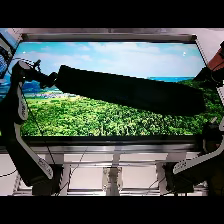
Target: Fold the clothes and pants, and hang the long-sleeved shirts on hangers.
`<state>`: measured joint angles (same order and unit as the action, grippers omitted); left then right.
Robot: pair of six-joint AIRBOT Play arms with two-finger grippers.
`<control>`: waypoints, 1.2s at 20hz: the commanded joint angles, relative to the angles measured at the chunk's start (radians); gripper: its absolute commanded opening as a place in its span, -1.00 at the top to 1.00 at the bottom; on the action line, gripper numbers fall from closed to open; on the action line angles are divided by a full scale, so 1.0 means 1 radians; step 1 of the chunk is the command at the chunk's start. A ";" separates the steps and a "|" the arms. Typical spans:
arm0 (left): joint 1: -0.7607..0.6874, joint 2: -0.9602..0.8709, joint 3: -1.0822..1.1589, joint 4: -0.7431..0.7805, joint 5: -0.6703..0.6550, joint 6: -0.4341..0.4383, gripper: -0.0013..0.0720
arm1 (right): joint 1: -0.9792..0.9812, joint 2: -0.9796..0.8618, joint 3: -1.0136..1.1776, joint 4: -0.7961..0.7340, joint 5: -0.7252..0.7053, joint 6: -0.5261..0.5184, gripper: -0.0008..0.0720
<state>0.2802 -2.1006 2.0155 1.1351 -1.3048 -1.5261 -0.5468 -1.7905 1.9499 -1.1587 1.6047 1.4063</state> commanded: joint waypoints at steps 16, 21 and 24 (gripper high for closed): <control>-0.252 0.468 0.001 0.281 -0.259 0.175 0.91 | 0.177 0.000 0.001 0.015 0.082 -0.002 -0.44; -0.543 0.428 0.001 0.281 -0.147 0.182 0.91 | 0.210 0.000 0.001 0.027 0.097 -0.002 -0.44; -0.664 0.380 0.001 0.254 -0.047 0.154 0.91 | 0.226 0.001 0.001 0.030 0.118 0.005 -0.44</control>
<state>-0.2634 -1.6867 2.0159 1.4189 -1.4464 -1.3582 -0.3374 -1.7905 1.9507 -1.1336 1.7050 1.4033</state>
